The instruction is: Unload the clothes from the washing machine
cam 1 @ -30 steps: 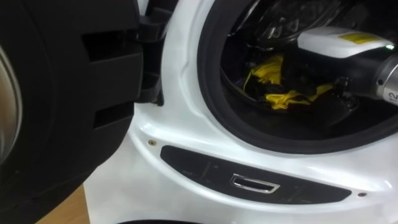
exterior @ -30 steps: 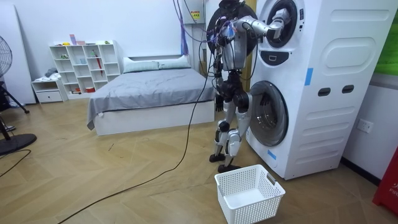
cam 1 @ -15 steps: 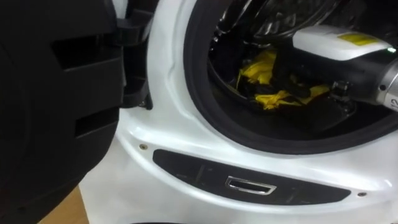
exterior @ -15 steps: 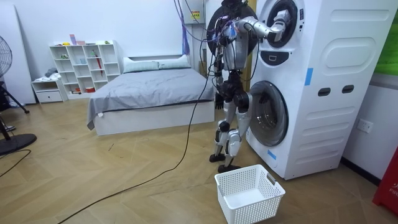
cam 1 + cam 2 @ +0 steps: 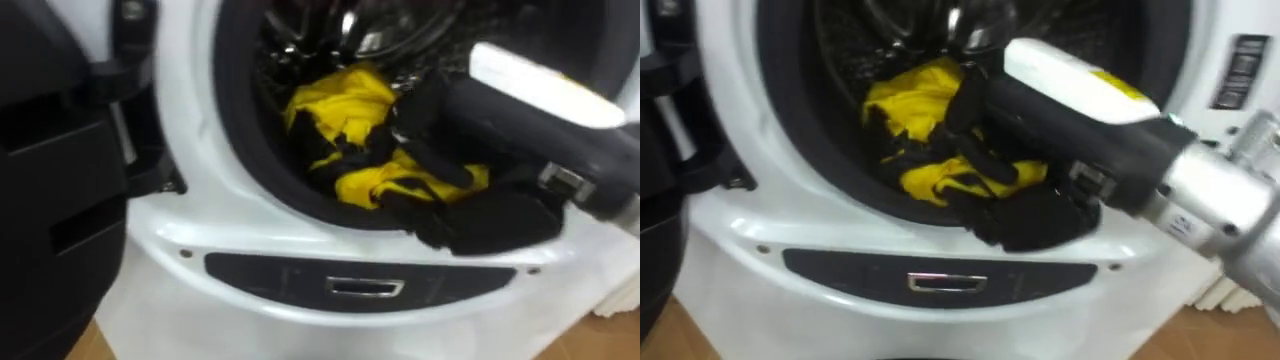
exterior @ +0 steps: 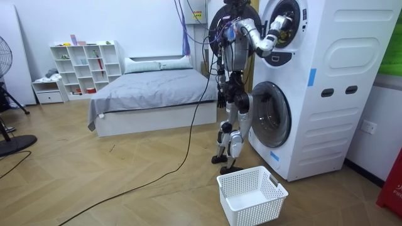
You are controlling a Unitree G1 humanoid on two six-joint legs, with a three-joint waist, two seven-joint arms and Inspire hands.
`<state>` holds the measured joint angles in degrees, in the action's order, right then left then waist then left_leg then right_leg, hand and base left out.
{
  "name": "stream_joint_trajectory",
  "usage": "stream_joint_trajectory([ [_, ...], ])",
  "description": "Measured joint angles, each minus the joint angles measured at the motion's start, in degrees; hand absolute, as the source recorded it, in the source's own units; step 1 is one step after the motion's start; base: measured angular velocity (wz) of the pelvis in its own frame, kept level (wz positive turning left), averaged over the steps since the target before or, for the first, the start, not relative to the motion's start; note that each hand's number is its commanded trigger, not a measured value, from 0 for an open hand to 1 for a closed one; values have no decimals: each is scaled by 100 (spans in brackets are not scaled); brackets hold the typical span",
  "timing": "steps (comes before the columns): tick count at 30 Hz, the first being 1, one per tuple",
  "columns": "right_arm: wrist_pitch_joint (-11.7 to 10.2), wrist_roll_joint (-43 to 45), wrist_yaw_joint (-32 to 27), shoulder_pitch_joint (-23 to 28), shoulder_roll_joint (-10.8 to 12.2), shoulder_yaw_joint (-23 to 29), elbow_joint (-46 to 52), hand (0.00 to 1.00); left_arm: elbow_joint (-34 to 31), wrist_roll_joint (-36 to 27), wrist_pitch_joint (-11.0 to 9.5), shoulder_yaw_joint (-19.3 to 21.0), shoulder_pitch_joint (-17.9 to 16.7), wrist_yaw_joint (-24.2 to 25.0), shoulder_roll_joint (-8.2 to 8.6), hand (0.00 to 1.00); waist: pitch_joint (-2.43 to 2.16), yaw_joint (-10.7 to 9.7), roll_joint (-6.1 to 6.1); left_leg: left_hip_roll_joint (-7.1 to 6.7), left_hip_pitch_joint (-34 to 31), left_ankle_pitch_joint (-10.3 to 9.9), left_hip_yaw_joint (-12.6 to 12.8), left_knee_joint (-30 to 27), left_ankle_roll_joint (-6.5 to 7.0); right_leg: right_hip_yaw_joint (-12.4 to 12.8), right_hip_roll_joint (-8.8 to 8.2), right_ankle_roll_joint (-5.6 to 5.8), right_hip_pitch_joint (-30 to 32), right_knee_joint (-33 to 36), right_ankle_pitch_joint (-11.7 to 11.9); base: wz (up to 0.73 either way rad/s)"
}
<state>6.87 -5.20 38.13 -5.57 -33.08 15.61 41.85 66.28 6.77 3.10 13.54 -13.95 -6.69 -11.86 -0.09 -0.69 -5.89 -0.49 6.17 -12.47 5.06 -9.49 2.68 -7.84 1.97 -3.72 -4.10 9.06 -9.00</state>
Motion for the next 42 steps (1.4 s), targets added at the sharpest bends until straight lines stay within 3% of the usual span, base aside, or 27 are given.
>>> stream_joint_trajectory([
  [7,-178,-800,-465,218,111,565,-107,100,4,21,-170,1,-107,-56,-5,0,13,-223,43,14,31,-20,88,-15,20,51,10,-2,21,71,0,-5],
  [12,-306,-1355,-776,239,309,1041,-115,100,-4,27,-177,58,-125,-34,-3,0,7,-352,46,14,38,-20,112,-10,21,68,13,-1,30,75,1,-1],
  [16,-339,-1596,-962,362,350,1234,-124,100,7,65,-179,243,-126,-31,-3,0,-26,-369,38,27,43,-20,211,-9,21,148,27,-3,73,72,3,-10],
  [22,-385,-1723,-1261,955,528,1333,-329,100,-18,143,-178,251,-180,-46,10,0,-56,-385,107,67,68,-69,368,3,21,296,76,-1,143,80,23,-12],
  [28,-415,-1769,-1478,1750,621,1335,-722,100,27,195,-174,323,-184,-75,4,0,-57,-435,140,154,166,-133,738,8,-22,657,191,-28,193,166,38,-31],
  [33,-313,-1816,-1546,2200,620,1498,-811,100,13,192,-174,324,-161,-125,-19,0,-27,-636,141,256,150,-169,1217,-8,-86,1083,335,-90,438,266,126,-52],
  [35,-305,-1835,-1614,2275,620,1595,-1040,100,14,183,-175,324,-166,-106,-49,0,-24,-848,129,322,162,-200,1437,-17,-134,1299,430,-124,505,273,179,-56],
  [42,-279,-1953,-1825,2436,620,1737,-1744,100,0,53,-176,82,109,69,-263,0,1,-1224,159,489,238,-296,2136,-38,-287,1915,710,-212,652,358,267,-52],
])
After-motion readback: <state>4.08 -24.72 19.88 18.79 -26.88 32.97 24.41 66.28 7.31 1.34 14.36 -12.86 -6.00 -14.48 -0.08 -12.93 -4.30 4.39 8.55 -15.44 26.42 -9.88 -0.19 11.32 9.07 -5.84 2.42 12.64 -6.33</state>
